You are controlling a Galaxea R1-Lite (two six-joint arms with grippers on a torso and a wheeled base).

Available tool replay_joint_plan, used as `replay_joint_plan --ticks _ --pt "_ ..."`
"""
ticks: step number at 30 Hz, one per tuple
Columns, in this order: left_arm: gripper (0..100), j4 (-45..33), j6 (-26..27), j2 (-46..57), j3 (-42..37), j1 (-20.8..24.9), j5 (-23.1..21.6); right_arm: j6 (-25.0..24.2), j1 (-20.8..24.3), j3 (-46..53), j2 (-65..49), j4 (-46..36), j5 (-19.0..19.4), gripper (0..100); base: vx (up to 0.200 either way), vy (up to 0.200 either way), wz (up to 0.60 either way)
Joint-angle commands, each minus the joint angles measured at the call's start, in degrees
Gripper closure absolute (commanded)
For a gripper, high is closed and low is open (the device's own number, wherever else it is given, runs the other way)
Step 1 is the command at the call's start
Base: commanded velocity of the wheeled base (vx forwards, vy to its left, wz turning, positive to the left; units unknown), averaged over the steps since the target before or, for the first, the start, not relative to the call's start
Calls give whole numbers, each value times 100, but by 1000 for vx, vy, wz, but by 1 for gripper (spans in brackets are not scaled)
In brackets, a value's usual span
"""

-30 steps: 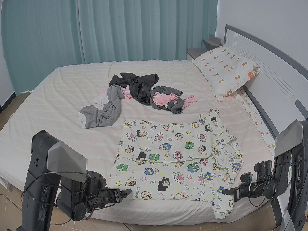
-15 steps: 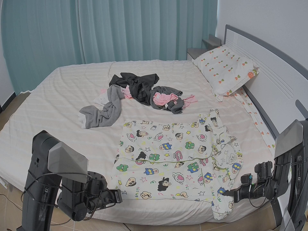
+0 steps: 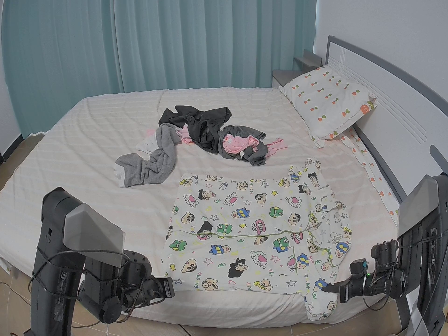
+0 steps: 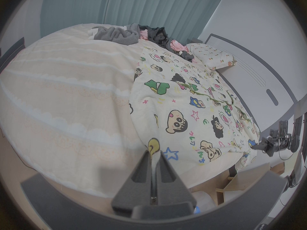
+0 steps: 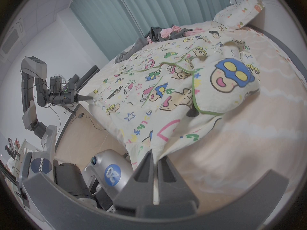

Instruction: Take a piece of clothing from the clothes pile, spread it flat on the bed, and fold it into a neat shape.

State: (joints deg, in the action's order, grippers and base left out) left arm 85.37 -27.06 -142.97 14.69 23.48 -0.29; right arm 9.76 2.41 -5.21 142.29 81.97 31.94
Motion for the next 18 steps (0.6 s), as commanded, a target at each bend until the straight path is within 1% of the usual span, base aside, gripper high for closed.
replay_joint_plan --ticks 1,6,15,18 --pt "100 -3 -1 173 -168 -19 -6 78 -22 283 18 109 -4 100 0 0 0" --pt "100 -3 -10 287 -362 -28 -15 78 -101 521 124 592 -12 100 0 0 0" --pt "100 -3 -1 604 -889 -80 -103 96 -277 521 80 469 -39 100 0 0 0" --pt "100 -3 8 630 -1012 -89 -164 254 -329 521 -8 258 -39 100 0 0 0"
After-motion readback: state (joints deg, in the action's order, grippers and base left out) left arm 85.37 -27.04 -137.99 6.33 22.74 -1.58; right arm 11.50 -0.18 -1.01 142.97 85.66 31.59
